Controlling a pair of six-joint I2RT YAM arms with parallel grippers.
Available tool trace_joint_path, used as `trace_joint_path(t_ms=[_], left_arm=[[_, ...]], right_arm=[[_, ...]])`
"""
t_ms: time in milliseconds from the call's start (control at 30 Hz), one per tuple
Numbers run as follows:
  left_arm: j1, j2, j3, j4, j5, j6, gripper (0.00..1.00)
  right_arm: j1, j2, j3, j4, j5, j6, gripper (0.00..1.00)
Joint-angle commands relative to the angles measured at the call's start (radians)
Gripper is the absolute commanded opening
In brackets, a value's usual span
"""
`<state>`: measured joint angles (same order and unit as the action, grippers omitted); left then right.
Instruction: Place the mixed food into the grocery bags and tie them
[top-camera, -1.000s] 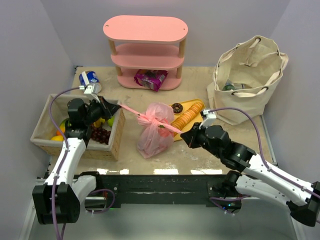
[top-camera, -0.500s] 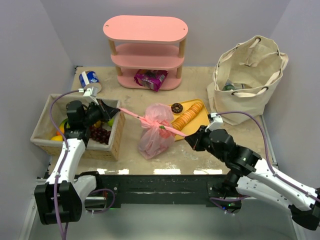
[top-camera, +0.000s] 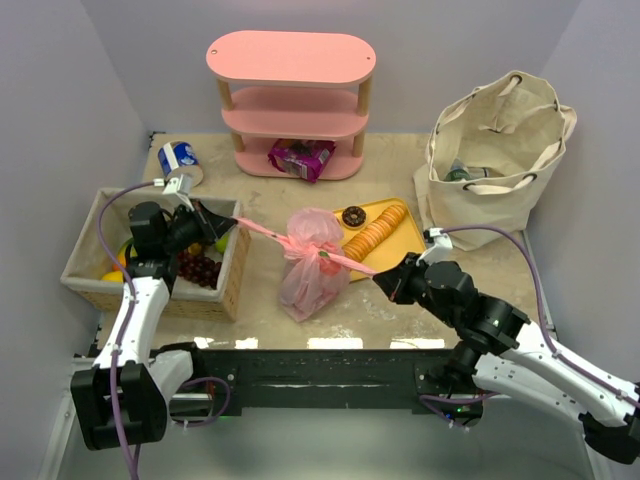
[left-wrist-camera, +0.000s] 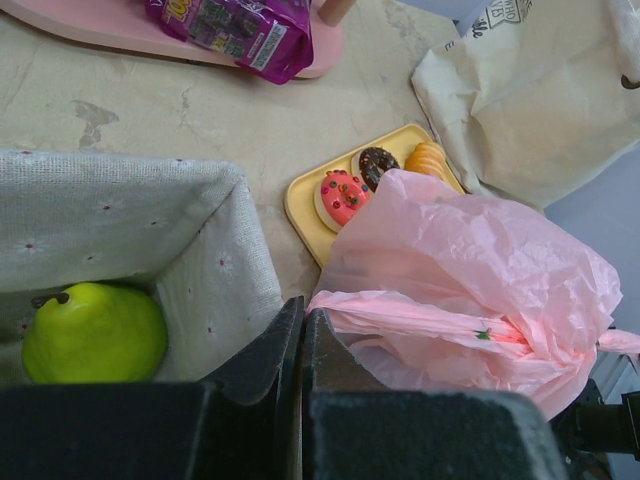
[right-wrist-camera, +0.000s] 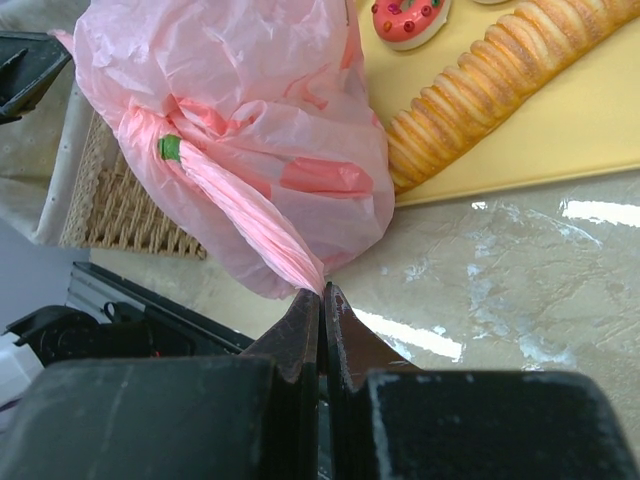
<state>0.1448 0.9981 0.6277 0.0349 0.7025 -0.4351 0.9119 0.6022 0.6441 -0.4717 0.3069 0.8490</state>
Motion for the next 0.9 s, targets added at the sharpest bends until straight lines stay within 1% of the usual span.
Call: trace_joint_path(t_ms=[0,133,200,267,300,333,367,400,433,500,533,567,600,667,700,767,800,833,867], left_arm=[[0.110,-0.006,0.018,0.128,-0.321,0.075,0.00],[0.079,-0.030,0.032,0.146,-0.279,0.124,0.00],[0.021,-0.041,0.046,0.143,-0.256,0.173,0.00],[-0.037,-0.035,0.098,0.084,-0.251,0.244,0.00],[-0.059,-0.032,0.118,0.059,-0.261,0.265,0.17],[-0.074,-0.030,0.145,0.031,-0.268,0.282,0.29],[-0.089,-0.030,0.156,0.023,-0.271,0.294,0.40],[-0.091,-0.030,0.165,0.019,-0.265,0.292,0.54],[-0.091,-0.027,0.184,0.016,-0.259,0.292,0.60],[-0.093,-0.026,0.207,-0.001,-0.259,0.292,0.83],[-0.090,-0.029,0.230,-0.016,-0.274,0.288,0.86],[-0.091,-0.027,0.243,-0.023,-0.314,0.280,0.89],[-0.091,-0.030,0.257,-0.029,-0.339,0.274,0.93],[-0.091,-0.033,0.297,-0.030,-0.399,0.260,0.97],[-0.091,-0.029,0.323,-0.029,-0.417,0.253,0.98],[-0.091,-0.018,0.343,-0.020,-0.451,0.233,1.00],[-0.091,0.000,0.351,0.002,-0.452,0.228,1.00],[-0.091,0.011,0.354,0.014,-0.451,0.226,1.00],[-0.091,0.025,0.353,0.025,-0.439,0.228,1.00]], right_arm=[[-0.015,-0.038,-0.015,-0.237,0.169,-0.022,0.00],[-0.015,-0.045,0.011,-0.179,0.120,-0.097,0.00],[-0.013,-0.007,0.037,-0.159,0.087,-0.140,0.00],[-0.015,0.062,0.089,-0.151,0.084,-0.200,0.22],[-0.015,0.083,0.109,-0.151,0.065,-0.221,0.33],[-0.013,0.105,0.147,-0.140,0.054,-0.267,0.56],[-0.015,0.128,0.167,-0.133,0.043,-0.290,0.65],[-0.015,0.163,0.187,-0.125,0.023,-0.330,0.74],[-0.015,0.182,0.227,-0.102,0.012,-0.352,0.82],[-0.015,0.234,0.267,-0.061,-0.027,-0.413,0.87],[-0.013,0.254,0.307,-0.045,-0.043,-0.433,0.92],[-0.013,0.274,0.327,-0.032,-0.055,-0.453,0.94],[-0.013,0.327,0.345,-0.003,-0.066,-0.484,0.96],[-0.008,0.385,0.391,0.031,-0.091,-0.504,0.99],[-0.004,0.443,0.423,0.065,-0.101,-0.521,0.98],[0.025,0.507,0.453,0.099,-0.104,-0.536,0.98],[0.044,0.533,0.482,0.134,-0.089,-0.563,0.98],[0.094,0.600,0.500,0.145,-0.030,-0.580,0.98],[0.119,0.634,0.521,0.151,0.003,-0.599,0.98]])
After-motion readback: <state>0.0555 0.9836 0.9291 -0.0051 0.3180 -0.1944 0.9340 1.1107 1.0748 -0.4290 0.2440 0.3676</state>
